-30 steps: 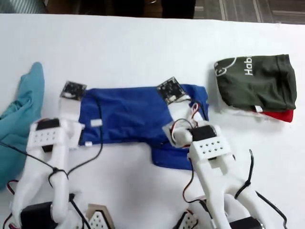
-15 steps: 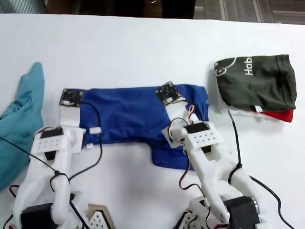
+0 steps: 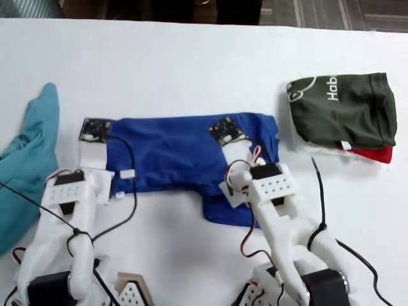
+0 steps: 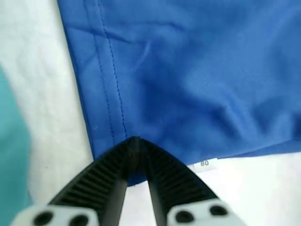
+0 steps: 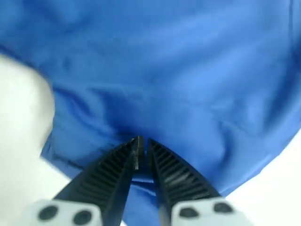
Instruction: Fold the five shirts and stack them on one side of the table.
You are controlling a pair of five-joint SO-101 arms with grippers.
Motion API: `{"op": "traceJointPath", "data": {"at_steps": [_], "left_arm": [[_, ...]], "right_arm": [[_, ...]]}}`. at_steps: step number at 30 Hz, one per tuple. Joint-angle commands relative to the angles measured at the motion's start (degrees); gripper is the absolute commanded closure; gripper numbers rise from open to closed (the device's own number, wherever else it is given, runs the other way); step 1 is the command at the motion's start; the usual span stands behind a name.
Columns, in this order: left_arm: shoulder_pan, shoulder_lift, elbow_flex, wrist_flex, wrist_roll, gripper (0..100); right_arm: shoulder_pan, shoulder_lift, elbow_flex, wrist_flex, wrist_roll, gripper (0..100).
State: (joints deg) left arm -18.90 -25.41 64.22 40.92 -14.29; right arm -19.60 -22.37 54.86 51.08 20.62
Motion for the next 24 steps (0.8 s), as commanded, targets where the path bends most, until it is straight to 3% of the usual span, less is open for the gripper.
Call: {"op": "traceJointPath", "data": {"at_steps": [1, 5, 10, 18, 24], "left_arm": [[-0.1, -1.5, -0.1, -0.7, 0.4, 97], [-0.1, -1.5, -0.1, -0.7, 0.4, 97], [-0.1, -1.5, -0.1, -0.7, 0.4, 97], [-0.1, -1.5, -0.1, -0.7, 0.4, 97], [-0.1, -1.5, -0.1, -0.7, 0.4, 97]], "right_arm": [[-2.9, -2.9, -2.0, 4.9, 4.1, 97.8], [-6.5, -3.6, -2.6, 11.7, 9.1, 97.8], [-7.2, -8.7, -7.1, 15.1, 9.4, 97.8], [-7.2, -8.6, -4.0, -0.6, 8.4, 97.8], [-12.2, -1.0, -2.9, -1.0, 3.4, 97.8]]}}
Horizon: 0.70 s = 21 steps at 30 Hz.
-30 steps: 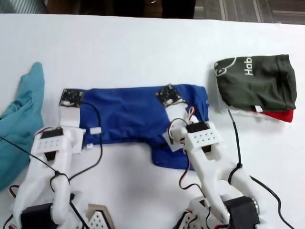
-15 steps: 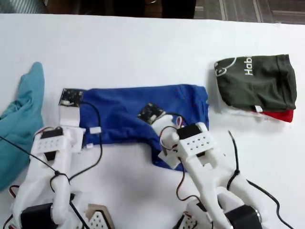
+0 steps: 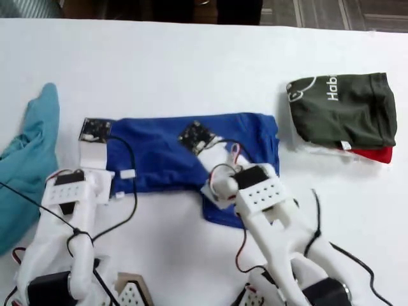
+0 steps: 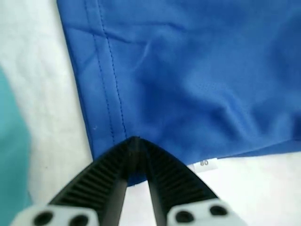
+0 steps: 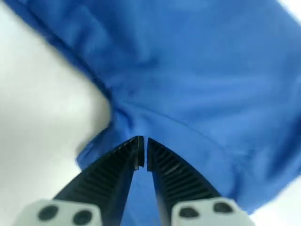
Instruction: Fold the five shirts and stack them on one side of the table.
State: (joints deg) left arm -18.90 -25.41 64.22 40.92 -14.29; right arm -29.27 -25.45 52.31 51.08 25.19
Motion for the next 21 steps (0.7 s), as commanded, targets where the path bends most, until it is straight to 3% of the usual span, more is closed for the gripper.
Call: {"op": "traceJointPath", "data": {"at_steps": [1, 8, 17, 21], "left_arm": [[-0.1, -1.5, -0.1, -0.7, 0.4, 97], [-0.1, -1.5, -0.1, -0.7, 0.4, 97], [-0.1, -1.4, -0.1, -0.7, 0.4, 97], [-0.1, -1.4, -0.1, -0.7, 0.4, 97]], "right_arm": [[-3.6, 2.8, -0.4, -1.0, -1.1, 97.8], [-7.1, 4.9, -0.4, 4.2, -0.9, 97.8], [0.1, -6.2, -2.2, 12.7, -0.7, 97.4], [-2.4, -6.5, 3.0, 18.9, 6.2, 93.5]]}}
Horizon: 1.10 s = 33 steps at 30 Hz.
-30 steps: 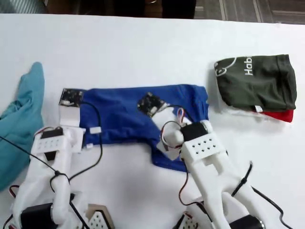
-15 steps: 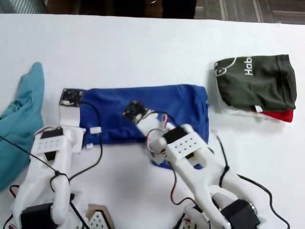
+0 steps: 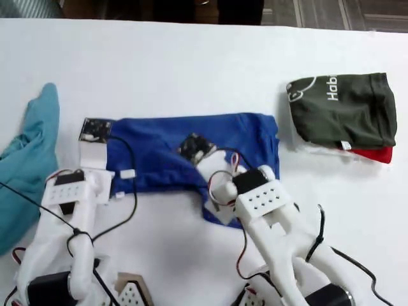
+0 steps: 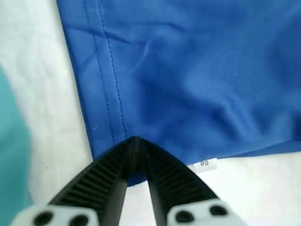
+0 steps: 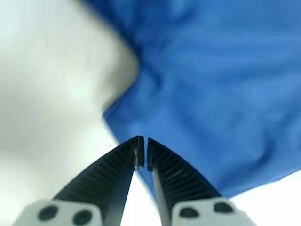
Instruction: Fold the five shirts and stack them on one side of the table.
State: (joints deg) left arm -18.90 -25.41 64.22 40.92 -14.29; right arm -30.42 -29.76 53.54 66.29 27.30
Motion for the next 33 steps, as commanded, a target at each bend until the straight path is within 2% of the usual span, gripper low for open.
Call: {"op": "traceJointPath", "data": {"at_steps": [1, 8, 13, 17, 24, 31, 33], "left_arm": [[-0.1, -1.4, -0.1, -0.7, 0.4, 97], [-0.1, -1.4, -0.1, -0.8, 0.4, 97], [-0.1, -1.4, -0.1, -0.8, 0.4, 97], [-0.1, -1.4, -0.1, -0.8, 0.4, 97], [-0.1, -1.4, -0.1, -0.8, 0.4, 97], [-0.1, -1.4, -0.1, -0.8, 0.4, 97], [-0.1, -1.4, -0.1, -0.8, 0.4, 97]], "right_arm": [[-2.0, -2.2, 2.9, 4.4, 5.4, 91.0], [-2.4, -2.3, 4.2, 5.1, 11.2, 75.0], [-2.3, -2.2, 4.7, 2.7, 11.5, 77.2], [-2.3, -1.4, 8.2, -3.1, 11.6, 79.3], [0.7, 10.3, 8.4, -10.2, 11.6, 79.3], [2.9, 17.6, 3.8, -7.3, 11.6, 79.4], [2.9, 17.6, 3.8, -7.3, 11.6, 82.0]]}}
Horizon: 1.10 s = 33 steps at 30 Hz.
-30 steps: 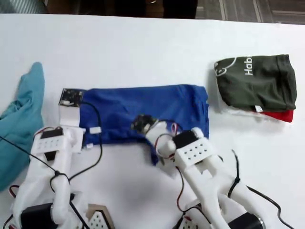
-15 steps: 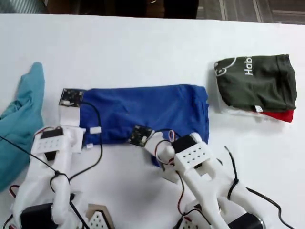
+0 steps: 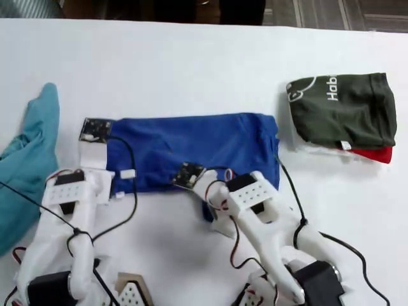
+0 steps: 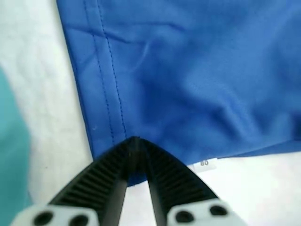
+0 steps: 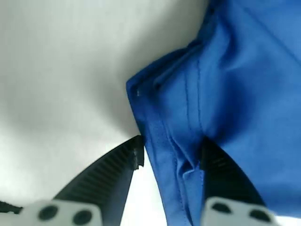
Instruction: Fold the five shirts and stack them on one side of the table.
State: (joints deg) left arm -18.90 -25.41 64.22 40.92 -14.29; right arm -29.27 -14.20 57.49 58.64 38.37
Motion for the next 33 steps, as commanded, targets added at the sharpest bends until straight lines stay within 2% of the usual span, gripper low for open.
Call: {"op": "traceJointPath", "data": {"at_steps": [1, 4, 6, 14, 16, 22, 28, 33], "left_arm": [[-0.1, -1.4, -0.1, -0.8, 0.4, 97], [-0.1, -1.4, -0.1, -0.8, 0.4, 97], [-0.1, -1.4, -0.1, -0.8, 0.4, 97], [-0.1, -1.4, -0.1, -0.8, 0.4, 97], [-0.1, -1.4, -0.1, -0.8, 0.4, 97], [-0.1, -1.4, -0.1, -0.8, 0.4, 97], [-0.1, -1.4, -0.1, -0.8, 0.4, 97], [-0.1, -1.4, -0.1, -0.8, 0.4, 97]], "right_arm": [[1.7, 2.1, -0.2, 0.3, 0.5, 85.5], [2.1, 2.0, -0.4, 0.0, 0.5, 99.1], [2.1, 2.0, -0.4, 0.0, 0.5, 96.7], [2.1, 2.0, -5.1, 2.1, 0.6, 97.9], [2.1, 2.0, -9.3, 5.5, 0.9, 97.9], [3.9, 3.1, -25.0, 14.6, 8.8, 97.9], [9.4, 11.7, -39.6, 17.5, 9.5, 97.9], [10.2, 23.1, -52.5, 17.6, 9.5, 97.8]]}}
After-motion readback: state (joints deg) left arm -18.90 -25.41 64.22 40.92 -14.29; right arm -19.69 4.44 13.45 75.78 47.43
